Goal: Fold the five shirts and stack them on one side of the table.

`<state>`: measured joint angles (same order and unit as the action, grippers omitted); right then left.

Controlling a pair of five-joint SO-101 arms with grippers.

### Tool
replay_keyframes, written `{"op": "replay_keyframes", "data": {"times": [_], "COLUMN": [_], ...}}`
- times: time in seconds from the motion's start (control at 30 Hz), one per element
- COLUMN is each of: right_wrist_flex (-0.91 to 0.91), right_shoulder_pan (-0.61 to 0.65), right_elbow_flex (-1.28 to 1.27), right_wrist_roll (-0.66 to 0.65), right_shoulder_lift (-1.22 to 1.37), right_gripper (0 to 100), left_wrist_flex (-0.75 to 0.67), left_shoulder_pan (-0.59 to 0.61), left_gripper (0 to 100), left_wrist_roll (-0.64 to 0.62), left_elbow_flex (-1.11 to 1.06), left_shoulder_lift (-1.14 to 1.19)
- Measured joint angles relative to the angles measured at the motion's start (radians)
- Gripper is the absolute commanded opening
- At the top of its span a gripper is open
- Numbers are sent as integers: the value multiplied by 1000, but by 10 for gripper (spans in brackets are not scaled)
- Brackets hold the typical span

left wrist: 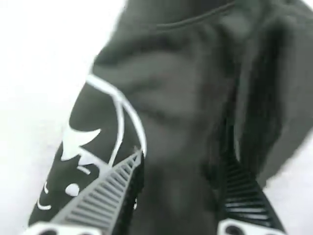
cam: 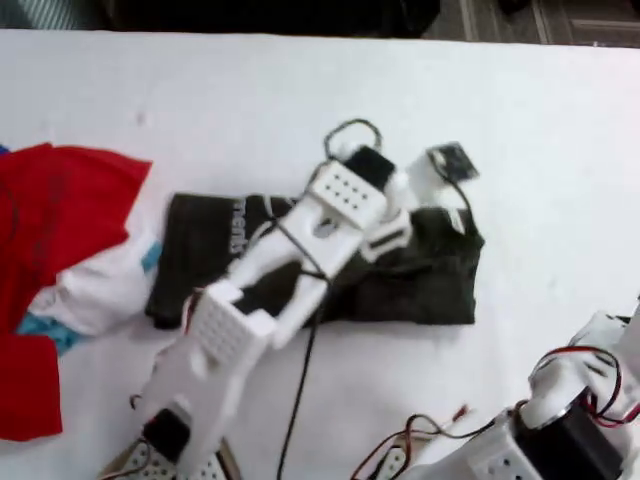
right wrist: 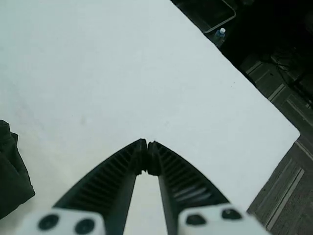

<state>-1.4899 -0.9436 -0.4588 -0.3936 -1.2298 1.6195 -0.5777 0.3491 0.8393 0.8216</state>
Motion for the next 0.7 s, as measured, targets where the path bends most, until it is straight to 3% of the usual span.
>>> {"op": "replay_keyframes", "data": {"times": [0.2, 0.47, 0.7], "right_wrist_flex": [0, 0, 0], "right_shoulder_pan": [0, 0, 0], "right_elbow_flex": [6, 6, 6], "right_wrist_roll": [-40, -40, -40], "right_shoulder_lift": [-18, -18, -18], "right_gripper": [19, 19, 19], "left_wrist_flex": [28, 161, 166], "left_shoulder_pan": [66, 49, -40], "left_gripper": [197, 196, 199], "left_wrist_roll": [-2, -40, -83], "left_elbow_flex": [49, 192, 44], "left_shoulder_lift": [9, -31, -75]}}
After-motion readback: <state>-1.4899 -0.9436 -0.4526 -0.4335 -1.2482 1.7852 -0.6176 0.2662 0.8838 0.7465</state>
